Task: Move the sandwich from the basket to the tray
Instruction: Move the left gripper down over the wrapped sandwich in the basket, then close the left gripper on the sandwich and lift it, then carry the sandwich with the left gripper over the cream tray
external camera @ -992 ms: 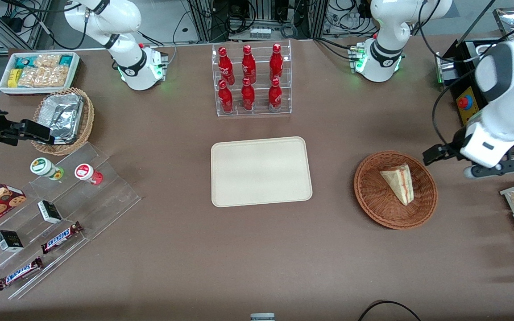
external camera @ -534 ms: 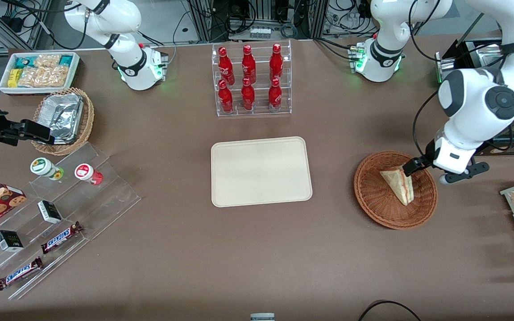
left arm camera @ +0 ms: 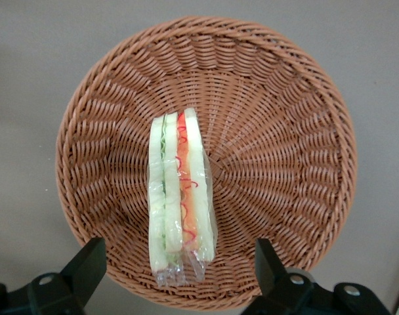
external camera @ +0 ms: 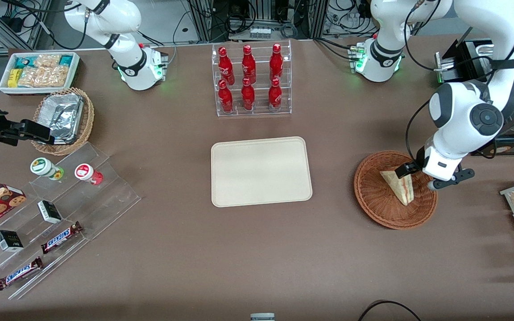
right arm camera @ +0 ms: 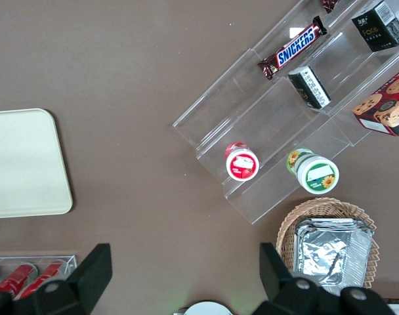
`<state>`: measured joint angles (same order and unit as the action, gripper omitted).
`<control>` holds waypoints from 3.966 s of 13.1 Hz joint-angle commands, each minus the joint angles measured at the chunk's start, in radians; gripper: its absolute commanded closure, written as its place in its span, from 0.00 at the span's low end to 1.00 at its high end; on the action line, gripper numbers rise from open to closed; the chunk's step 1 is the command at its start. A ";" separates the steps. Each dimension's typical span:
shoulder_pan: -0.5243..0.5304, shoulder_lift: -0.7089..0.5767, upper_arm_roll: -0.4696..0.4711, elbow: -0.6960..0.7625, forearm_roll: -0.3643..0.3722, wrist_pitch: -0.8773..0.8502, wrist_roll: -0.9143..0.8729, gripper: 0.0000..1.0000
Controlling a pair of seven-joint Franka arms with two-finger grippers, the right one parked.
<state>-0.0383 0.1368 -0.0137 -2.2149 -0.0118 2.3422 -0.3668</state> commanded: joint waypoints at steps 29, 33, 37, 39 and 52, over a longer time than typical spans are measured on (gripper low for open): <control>-0.288 -0.008 -0.091 0.274 0.001 -0.317 -0.366 1.00; -0.449 0.130 -0.089 0.426 0.006 -0.319 -0.437 1.00; -0.578 0.309 -0.089 0.591 0.009 -0.314 -0.454 1.00; -0.635 0.403 -0.089 0.661 0.055 -0.311 -0.481 1.00; -0.758 0.592 -0.088 0.712 0.099 -0.228 -0.547 0.03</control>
<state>-0.7774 0.7131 -0.1138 -1.5300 0.0689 2.1126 -0.8905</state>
